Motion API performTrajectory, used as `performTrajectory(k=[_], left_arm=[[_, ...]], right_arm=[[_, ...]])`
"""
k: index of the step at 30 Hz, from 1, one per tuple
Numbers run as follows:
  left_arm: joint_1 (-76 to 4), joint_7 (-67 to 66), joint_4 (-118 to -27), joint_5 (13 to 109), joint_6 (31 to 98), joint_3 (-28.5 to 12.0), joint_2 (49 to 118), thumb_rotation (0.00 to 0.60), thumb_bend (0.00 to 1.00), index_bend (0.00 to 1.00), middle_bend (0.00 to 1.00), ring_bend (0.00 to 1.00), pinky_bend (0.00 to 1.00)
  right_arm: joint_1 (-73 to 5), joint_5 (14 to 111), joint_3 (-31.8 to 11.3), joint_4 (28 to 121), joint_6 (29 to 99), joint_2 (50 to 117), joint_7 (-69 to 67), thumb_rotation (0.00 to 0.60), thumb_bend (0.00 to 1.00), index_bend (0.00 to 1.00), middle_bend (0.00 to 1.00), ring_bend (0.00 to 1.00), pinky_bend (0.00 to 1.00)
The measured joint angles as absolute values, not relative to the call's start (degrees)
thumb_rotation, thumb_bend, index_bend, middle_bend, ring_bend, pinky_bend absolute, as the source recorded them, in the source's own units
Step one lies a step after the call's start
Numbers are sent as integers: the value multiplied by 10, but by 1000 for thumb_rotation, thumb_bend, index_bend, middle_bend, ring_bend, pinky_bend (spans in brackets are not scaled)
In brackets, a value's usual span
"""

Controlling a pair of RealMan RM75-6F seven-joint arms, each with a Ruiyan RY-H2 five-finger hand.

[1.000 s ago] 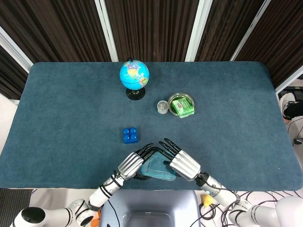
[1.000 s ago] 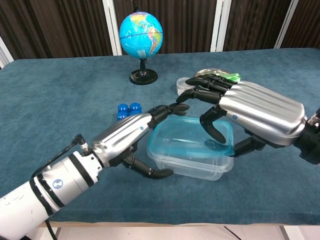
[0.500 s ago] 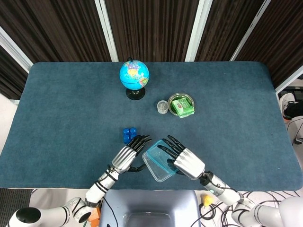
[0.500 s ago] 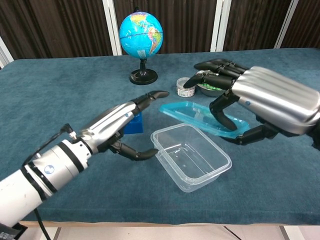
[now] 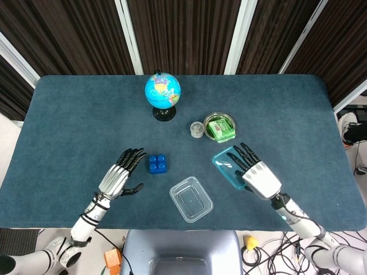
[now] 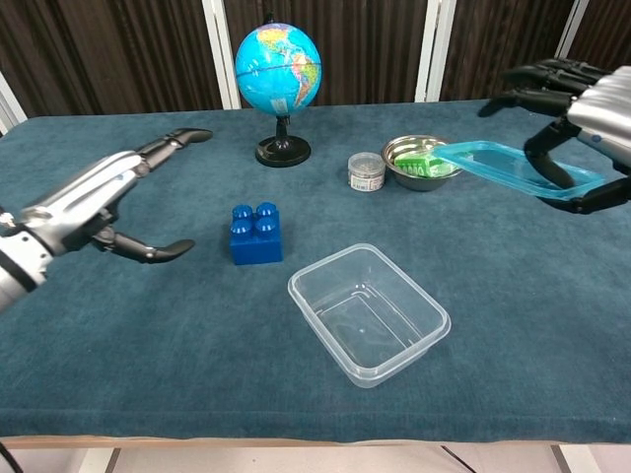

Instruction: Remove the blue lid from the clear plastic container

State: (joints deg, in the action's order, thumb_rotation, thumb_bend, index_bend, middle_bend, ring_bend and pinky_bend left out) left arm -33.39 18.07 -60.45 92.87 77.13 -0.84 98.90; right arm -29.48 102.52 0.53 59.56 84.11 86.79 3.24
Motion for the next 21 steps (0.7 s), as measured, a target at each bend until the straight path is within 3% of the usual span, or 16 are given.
performTrajectory(k=[1, 5, 6, 8, 14, 21], left_arm=[[-330, 181, -608, 930, 775, -5, 983, 600, 274, 0, 0, 0, 25], [-318, 181, -620, 934, 778, 6, 967, 600, 274, 0, 0, 0, 26], [-317, 180, -622, 935, 778, 8, 966, 600, 274, 0, 0, 0, 25], [-314, 177, -624, 937, 777, 12, 963, 600, 274, 0, 0, 0, 25], [-305, 174, -628, 942, 773, 22, 956, 600, 274, 0, 0, 0, 25], [-292, 173, -655, 948, 772, 39, 929, 600, 275, 0, 0, 0, 22]], right_arm=[[-294, 1016, 5, 584, 830, 870, 26, 600, 731, 361, 104, 12, 77], [-291, 975, 2, 558, 776, 885, -2, 600, 294, 39, 4, 0, 52], [-291, 970, 2, 559, 764, 886, -5, 600, 202, 4, 0, 0, 31], [-292, 960, 3, 568, 740, 886, -7, 600, 112, 0, 0, 0, 7], [-298, 938, 13, 656, 671, 852, 13, 600, 4, 0, 0, 0, 0], [-304, 915, 27, 796, 614, 773, 56, 600, 0, 0, 0, 0, 0]])
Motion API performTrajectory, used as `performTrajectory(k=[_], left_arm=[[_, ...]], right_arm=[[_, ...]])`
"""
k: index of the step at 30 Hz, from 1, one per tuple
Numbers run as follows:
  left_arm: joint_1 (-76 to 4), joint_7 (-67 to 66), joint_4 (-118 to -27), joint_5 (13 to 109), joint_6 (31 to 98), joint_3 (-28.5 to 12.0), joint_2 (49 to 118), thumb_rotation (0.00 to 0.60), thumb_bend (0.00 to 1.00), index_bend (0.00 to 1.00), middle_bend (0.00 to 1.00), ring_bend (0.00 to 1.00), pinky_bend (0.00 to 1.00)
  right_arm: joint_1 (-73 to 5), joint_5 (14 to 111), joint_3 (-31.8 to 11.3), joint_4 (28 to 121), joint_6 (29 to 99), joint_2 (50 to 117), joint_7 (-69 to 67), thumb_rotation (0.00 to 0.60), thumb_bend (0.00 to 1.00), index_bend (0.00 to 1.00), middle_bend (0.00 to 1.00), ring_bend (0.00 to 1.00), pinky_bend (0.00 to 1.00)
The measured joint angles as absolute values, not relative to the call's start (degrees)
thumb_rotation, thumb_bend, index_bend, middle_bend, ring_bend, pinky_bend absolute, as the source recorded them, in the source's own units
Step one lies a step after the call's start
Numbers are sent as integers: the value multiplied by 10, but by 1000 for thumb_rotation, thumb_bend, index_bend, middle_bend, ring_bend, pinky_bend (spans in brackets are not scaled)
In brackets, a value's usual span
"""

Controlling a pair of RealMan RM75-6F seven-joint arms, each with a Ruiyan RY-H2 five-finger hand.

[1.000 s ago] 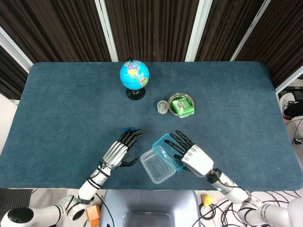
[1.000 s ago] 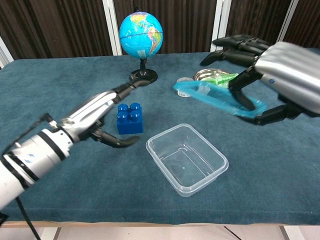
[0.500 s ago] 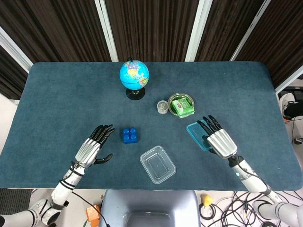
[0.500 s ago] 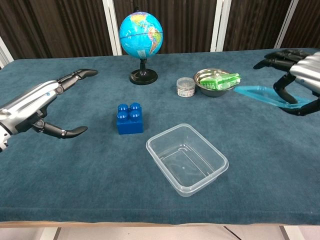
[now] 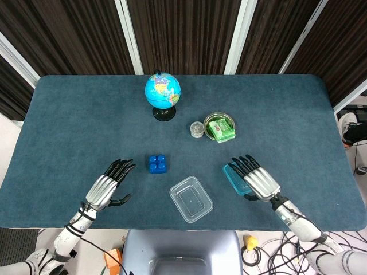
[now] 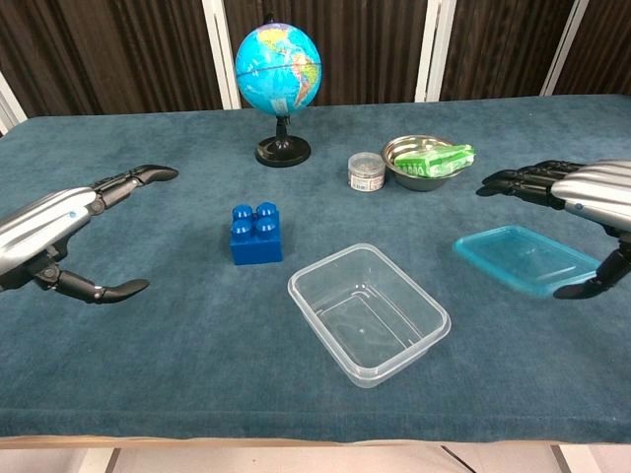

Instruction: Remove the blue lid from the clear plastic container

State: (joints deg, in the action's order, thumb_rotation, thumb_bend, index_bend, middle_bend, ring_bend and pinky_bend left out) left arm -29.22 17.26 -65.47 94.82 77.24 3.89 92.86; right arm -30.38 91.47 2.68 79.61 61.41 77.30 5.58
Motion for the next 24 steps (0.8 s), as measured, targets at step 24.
performTrajectory(k=[24], left_arm=[[-135, -101, -923, 874, 857, 94, 698, 600, 327, 0, 0, 0, 0]], right_arm=[[-62, 869, 49, 959, 947, 605, 130, 600, 0, 0, 0, 0, 0]])
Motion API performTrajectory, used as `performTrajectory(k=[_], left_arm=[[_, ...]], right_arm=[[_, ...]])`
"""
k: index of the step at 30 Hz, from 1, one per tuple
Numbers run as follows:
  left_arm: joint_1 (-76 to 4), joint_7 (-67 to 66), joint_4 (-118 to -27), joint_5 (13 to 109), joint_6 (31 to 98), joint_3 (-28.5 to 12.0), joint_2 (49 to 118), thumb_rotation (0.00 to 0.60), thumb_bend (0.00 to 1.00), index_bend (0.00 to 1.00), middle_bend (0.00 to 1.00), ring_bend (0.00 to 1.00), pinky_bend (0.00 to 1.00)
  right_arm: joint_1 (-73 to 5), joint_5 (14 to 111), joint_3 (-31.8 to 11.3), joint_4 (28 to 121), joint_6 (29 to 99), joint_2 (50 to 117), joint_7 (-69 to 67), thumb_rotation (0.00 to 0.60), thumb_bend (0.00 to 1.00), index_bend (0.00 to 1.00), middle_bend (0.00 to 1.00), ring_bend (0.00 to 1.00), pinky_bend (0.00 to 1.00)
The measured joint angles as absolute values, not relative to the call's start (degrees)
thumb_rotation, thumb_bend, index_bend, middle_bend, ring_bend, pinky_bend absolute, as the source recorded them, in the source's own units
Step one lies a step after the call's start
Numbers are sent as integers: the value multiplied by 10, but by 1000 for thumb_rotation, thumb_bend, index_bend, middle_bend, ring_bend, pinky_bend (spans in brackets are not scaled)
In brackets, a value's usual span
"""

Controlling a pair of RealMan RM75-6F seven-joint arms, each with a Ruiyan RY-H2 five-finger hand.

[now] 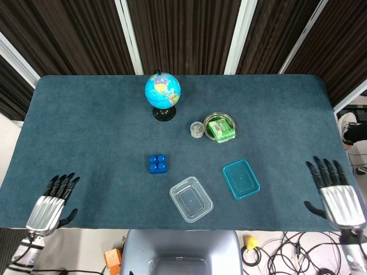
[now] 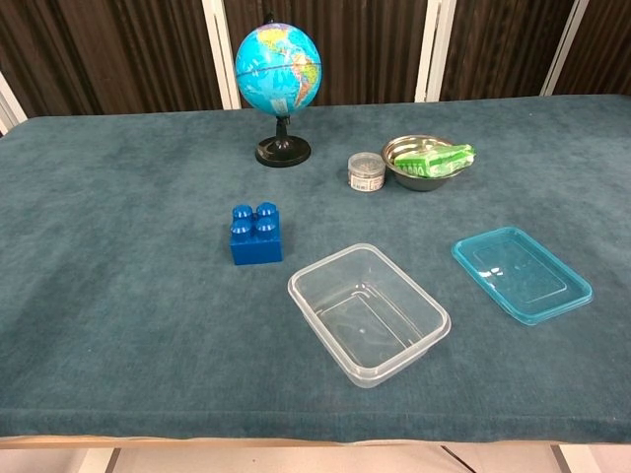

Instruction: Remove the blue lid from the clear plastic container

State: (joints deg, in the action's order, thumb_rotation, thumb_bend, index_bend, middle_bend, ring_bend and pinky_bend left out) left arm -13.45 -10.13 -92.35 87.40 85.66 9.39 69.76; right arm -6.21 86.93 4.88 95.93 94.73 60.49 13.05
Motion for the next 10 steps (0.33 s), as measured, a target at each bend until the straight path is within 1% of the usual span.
performTrajectory(k=[3, 7, 10], left_arm=[[-106, -99, -923, 871, 887, 97, 688, 600, 329, 0, 0, 0, 0], [-78, -60, -916, 876, 911, 95, 674, 600, 330, 0, 0, 0, 0], [-69, -50, -912, 885, 910, 94, 669, 600, 330, 0, 0, 0, 0]], right_arm=[[-30, 857, 45, 920, 975, 614, 83, 600, 0, 0, 0, 0, 0], [-15, 844, 37, 898, 971, 629, 84, 600, 0, 0, 0, 0, 0], [-7, 841, 28, 890, 961, 639, 101, 600, 0, 0, 0, 0, 0]])
